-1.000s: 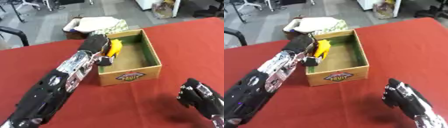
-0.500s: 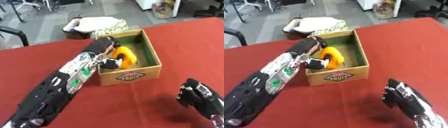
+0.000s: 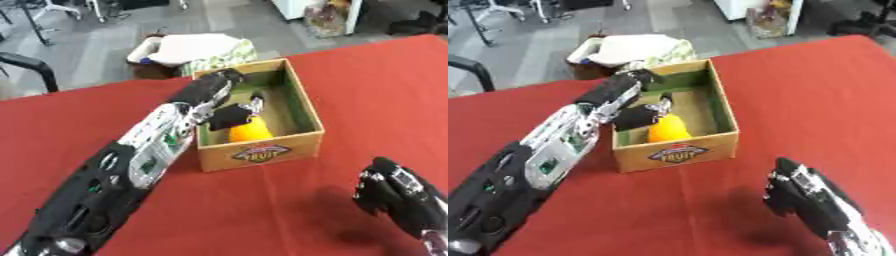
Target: Pick up objects on the table and place them in the box.
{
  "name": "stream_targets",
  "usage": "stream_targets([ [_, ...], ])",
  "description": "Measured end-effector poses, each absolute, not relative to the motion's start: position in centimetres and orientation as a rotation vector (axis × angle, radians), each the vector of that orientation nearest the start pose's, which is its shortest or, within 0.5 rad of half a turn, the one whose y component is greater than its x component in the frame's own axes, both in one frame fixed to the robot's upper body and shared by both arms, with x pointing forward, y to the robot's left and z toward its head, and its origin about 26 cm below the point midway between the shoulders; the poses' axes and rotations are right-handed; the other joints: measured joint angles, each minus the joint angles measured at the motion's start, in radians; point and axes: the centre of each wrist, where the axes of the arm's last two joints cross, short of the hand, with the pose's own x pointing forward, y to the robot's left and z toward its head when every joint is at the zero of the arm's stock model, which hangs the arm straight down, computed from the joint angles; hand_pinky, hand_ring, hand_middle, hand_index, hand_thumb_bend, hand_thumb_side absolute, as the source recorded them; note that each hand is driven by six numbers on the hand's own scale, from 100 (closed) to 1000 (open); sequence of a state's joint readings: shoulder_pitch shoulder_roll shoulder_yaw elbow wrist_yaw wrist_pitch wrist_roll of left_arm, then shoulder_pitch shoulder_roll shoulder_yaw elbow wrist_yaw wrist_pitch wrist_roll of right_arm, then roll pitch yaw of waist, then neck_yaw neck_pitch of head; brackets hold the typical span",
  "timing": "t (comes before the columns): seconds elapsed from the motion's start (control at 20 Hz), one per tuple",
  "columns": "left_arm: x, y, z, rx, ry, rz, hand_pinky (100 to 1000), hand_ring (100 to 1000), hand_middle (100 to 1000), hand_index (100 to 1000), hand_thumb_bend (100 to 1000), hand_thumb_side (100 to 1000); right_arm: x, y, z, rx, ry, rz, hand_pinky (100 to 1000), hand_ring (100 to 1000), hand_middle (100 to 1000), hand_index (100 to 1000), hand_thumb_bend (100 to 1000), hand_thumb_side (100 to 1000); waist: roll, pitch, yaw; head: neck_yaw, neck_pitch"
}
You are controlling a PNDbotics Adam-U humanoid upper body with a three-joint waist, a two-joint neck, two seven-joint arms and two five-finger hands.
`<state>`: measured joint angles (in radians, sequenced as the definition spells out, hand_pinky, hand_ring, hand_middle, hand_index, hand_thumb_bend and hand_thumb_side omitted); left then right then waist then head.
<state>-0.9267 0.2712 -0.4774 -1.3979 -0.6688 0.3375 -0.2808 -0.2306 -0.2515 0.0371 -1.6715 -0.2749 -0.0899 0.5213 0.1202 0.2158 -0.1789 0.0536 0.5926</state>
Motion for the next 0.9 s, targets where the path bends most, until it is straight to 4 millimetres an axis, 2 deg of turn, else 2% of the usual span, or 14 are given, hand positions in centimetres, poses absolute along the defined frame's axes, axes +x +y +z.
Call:
stream_targets([
  [0.35,38.5,11.7,23.8,0.599,-1.811,-1.186,729,798,839,900,100,946,32.8,-26.6,9.2,0.477,-1.899,0.599,100,100,100,100,100,818,-0.004,0.0,0.009,-0.005,0.0],
  [0.65,34.7,16.1,24.7,0.456,-2.019,-0.829,655,732,766,852,100,845,32.8,-26.7,9.2,0.467,-1.905,0.588,100,100,100,100,100,825,-0.005,0.0,0.024,-0.015,0.0],
  [0.9,31.6,19.6,23.7,0.353,-2.126,-0.516,631,701,731,830,100,844,32.7,-26.9,9.2,0.458,-1.909,0.578,100,100,100,100,100,816,-0.007,0.0,0.038,-0.021,0.0],
])
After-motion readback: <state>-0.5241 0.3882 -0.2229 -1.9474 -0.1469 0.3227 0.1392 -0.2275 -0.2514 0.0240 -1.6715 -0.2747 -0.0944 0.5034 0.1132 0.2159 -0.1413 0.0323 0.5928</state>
